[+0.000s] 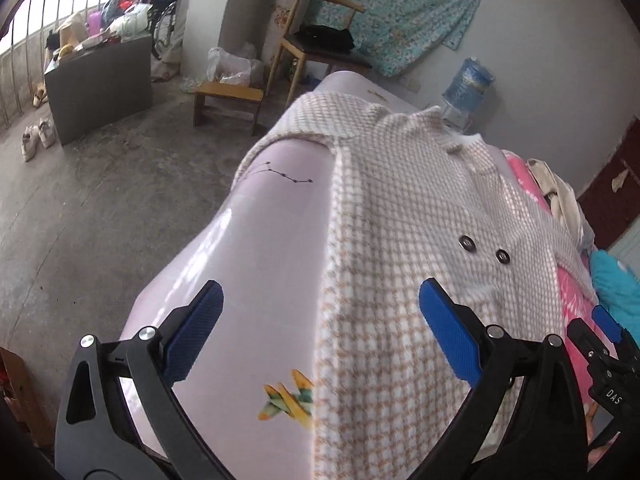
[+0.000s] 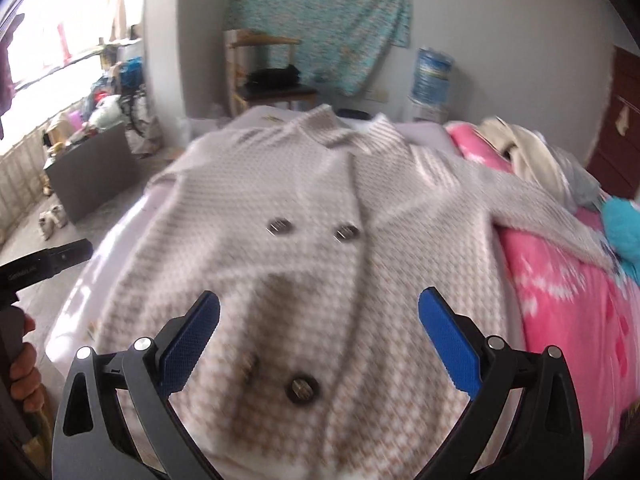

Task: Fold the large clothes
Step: 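Grasp the coat sleeve with the left gripper and lift it up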

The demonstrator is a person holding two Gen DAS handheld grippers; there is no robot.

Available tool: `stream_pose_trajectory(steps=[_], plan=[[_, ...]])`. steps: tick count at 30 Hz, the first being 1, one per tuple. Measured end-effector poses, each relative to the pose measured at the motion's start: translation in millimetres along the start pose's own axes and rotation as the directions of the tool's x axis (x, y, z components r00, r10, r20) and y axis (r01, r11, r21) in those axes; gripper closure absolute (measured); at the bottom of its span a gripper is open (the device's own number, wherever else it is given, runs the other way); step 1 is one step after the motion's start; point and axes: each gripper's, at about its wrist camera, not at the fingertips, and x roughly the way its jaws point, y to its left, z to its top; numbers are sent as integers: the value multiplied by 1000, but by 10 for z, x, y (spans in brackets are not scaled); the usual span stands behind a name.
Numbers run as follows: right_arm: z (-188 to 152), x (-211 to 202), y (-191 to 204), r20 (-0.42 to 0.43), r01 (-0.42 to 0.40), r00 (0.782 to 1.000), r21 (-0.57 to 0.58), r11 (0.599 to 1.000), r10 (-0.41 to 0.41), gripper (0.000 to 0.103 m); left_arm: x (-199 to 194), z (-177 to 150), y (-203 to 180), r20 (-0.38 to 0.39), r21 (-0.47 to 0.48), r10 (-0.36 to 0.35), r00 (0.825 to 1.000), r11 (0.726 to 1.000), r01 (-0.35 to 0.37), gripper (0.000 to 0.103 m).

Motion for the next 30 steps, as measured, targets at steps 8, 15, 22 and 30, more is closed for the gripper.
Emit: stream_pose_trajectory(steps=[8, 15, 22, 30], plan=[[584, 518, 593, -44, -137, 990, -70, 988, 134, 6, 572, 828, 1185, -41, -350, -88, 995, 934, 68, 8], [687, 886, 838, -120, -167, 981, -108, 980, 154, 6, 1949, 892, 2056, -180, -798, -510, 841, 576, 178, 8], [693, 1310, 602, -202, -116, 973, -31, 993, 108, 6, 3101, 514, 2074, -117, -957, -727, 677, 265, 119, 8], [731, 1575, 426, -235, -96, 967, 38, 995, 103, 6, 3756, 493, 2089, -86, -985, -708, 701, 167, 47, 8]])
